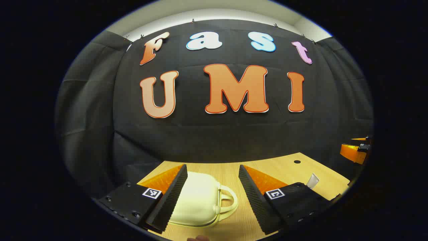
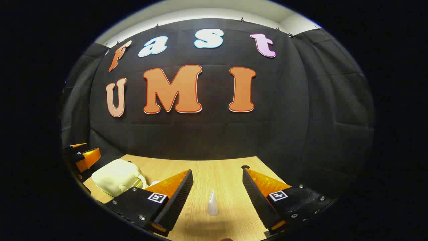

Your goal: First open the suitcase, pack the skin care products into it, and then close the suitcase.

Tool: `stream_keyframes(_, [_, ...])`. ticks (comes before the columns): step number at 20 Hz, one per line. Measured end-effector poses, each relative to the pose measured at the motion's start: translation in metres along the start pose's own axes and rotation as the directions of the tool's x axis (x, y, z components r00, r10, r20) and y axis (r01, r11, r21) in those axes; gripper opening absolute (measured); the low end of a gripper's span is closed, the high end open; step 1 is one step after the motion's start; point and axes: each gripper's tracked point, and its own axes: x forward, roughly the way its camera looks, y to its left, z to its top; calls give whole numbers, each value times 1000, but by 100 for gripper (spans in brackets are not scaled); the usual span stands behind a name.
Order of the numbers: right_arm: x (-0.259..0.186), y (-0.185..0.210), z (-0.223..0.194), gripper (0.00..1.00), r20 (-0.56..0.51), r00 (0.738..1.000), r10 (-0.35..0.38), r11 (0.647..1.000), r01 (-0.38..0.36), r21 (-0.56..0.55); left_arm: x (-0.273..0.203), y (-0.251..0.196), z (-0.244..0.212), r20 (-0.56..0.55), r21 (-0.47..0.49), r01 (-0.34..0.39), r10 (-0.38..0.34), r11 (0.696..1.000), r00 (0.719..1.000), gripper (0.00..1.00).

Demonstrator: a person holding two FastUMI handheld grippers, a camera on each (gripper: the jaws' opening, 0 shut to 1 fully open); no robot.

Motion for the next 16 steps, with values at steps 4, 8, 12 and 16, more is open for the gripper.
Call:
stream_keyframes(4, [1,-5,7,95,17,1000,-16,1000,16,0,1,2,3,6,4,-2,2,1000,1000,97])
stream_keyframes(8, [3,-1,7,95,16,1000,-16,1000,16,8,3,5,6,13,19,-1,1,1000,1000,97])
stream_keyframes(12, [3,3,11,95,22,1000,-4,1000,4,-8,4,6,10,17,33,-6,5,999,1000,97])
stream_keyframes(16, [7,2,12,95,17,1000,-2,1000,2,-10,7,3,11,22,44,-8,8,999,1000,97])
